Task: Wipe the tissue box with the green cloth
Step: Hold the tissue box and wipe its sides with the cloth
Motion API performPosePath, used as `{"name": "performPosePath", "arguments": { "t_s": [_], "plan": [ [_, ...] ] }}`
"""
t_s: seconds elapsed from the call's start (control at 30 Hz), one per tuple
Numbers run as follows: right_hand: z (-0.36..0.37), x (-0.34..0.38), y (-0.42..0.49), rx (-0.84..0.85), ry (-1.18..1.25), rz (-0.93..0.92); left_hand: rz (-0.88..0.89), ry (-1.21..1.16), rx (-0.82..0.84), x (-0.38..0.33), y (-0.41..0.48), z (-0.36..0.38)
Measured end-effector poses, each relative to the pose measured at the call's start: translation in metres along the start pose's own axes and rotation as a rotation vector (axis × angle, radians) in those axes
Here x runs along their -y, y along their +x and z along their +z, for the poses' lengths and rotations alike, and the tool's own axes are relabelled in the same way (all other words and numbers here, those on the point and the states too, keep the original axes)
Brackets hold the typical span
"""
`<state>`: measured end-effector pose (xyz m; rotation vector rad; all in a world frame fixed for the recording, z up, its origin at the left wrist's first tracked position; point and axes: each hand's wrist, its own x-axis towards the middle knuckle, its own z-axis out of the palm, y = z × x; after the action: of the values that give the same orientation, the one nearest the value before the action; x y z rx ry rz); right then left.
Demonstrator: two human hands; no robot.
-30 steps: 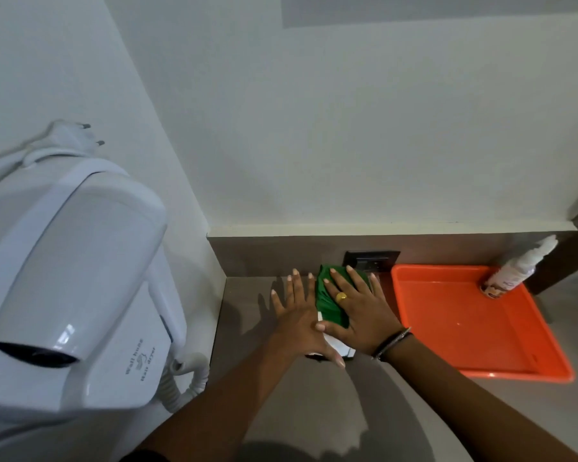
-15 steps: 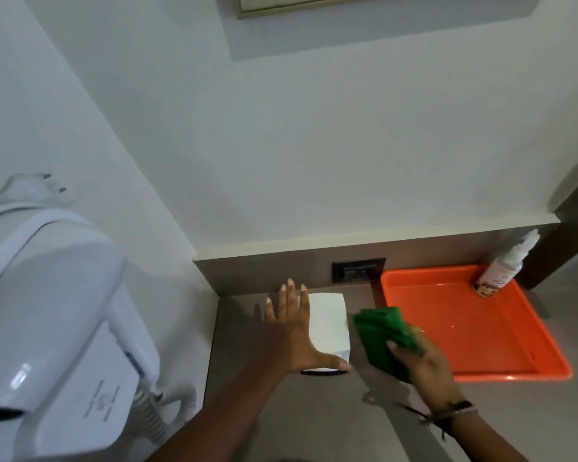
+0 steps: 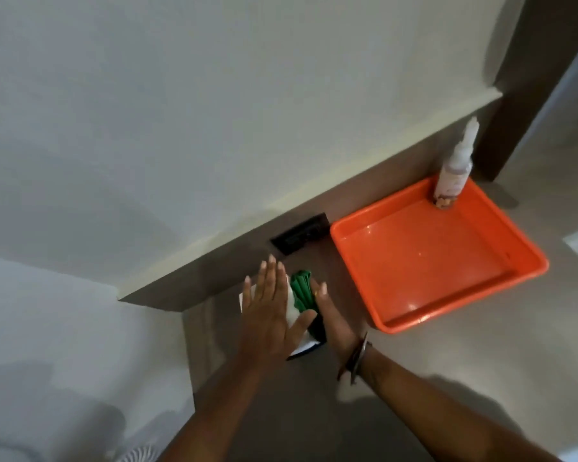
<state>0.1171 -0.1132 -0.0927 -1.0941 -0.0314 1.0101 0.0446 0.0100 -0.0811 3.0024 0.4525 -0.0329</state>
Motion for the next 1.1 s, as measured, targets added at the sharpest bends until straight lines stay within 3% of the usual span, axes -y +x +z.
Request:
{"name": "performPosePath", "arguments": {
  "t_s": [0.07,0.17,0.3,0.4,0.5,0.63,0.8,0.9,1.0,1.1],
  "plan": [
    [-0.008,0.001,0.016,-0.062,-0.066,-0.003,-0.002,0.045,0.01,-0.002,0.0,-0.001],
    [-0.01,0.001,0.027,0.011,-0.169,0.006,-0.011,0.071,0.021,-0.006,0.0,-0.006],
    [-0.016,-0.036,-0.011,0.034,-0.232,-0.114,-0.021,0.032,0.039,-0.006,-0.001,-0.007],
    [-0.02,-0.05,-0.033,0.049,-0.188,-0.094,-0.017,0.042,0.044,-0.006,-0.001,-0.006],
    [-0.018,-0.023,-0.002,0.104,-0.026,-0.049,-0.006,0.071,0.048,-0.005,-0.002,-0.006],
    [-0.01,0.002,0.038,0.159,-0.051,-0.014,-0.012,0.101,0.045,-0.006,-0.002,-0.008],
    [-0.017,-0.044,-0.014,0.032,-0.122,-0.106,-0.021,0.047,0.033,-0.006,-0.002,-0.007],
    [-0.024,-0.067,-0.036,0.043,-0.188,-0.082,-0.026,0.05,0.037,-0.007,-0.002,-0.007],
    [-0.021,-0.035,-0.009,0.059,-0.055,-0.018,-0.028,0.06,0.031,-0.007,-0.002,-0.007],
    [-0.012,0.0,0.02,0.059,-0.178,0.029,-0.037,0.07,0.035,-0.006,-0.002,-0.007]
  ]
}}
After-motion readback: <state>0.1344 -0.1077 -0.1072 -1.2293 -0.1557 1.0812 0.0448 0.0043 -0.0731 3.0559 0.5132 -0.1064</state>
